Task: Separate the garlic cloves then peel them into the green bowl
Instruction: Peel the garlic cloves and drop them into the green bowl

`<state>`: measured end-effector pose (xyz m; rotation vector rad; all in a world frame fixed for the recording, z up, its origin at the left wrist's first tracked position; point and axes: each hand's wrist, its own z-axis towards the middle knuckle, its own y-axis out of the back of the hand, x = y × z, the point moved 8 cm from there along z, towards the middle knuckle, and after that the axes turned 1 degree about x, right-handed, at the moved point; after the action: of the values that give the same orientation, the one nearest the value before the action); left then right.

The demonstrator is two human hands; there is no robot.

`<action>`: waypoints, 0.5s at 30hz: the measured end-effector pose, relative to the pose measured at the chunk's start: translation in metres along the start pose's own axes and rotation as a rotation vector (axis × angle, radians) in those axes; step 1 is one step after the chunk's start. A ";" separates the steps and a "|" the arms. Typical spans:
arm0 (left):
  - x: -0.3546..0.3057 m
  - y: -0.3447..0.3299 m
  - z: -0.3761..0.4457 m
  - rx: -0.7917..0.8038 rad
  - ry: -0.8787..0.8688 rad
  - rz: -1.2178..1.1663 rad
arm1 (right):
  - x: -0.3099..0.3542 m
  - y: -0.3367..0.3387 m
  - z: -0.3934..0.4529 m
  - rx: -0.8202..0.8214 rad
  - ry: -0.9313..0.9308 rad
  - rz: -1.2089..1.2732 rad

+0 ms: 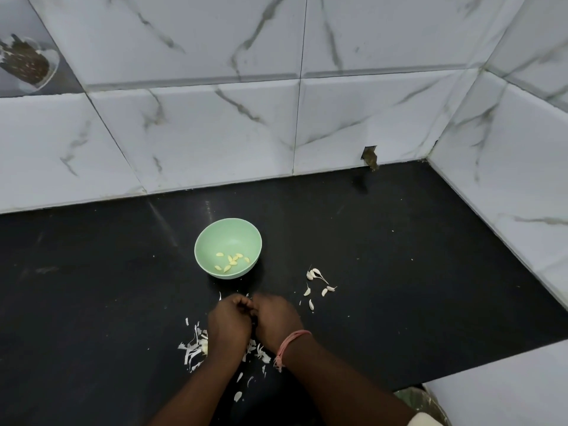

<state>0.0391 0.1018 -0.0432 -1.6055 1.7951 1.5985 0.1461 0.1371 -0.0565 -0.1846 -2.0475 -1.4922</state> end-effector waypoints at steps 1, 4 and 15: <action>-0.001 0.000 -0.001 0.000 -0.003 0.003 | 0.001 0.000 0.000 0.003 0.006 -0.004; 0.002 -0.002 0.000 0.008 -0.019 0.011 | -0.001 -0.004 0.001 0.014 0.005 0.005; 0.015 -0.003 -0.007 0.116 0.054 -0.446 | -0.020 0.002 -0.014 -0.155 -0.312 0.762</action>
<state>0.0395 0.0887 -0.0540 -1.8433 1.3894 1.2372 0.1689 0.1296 -0.0631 -1.1766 -1.7567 -1.1637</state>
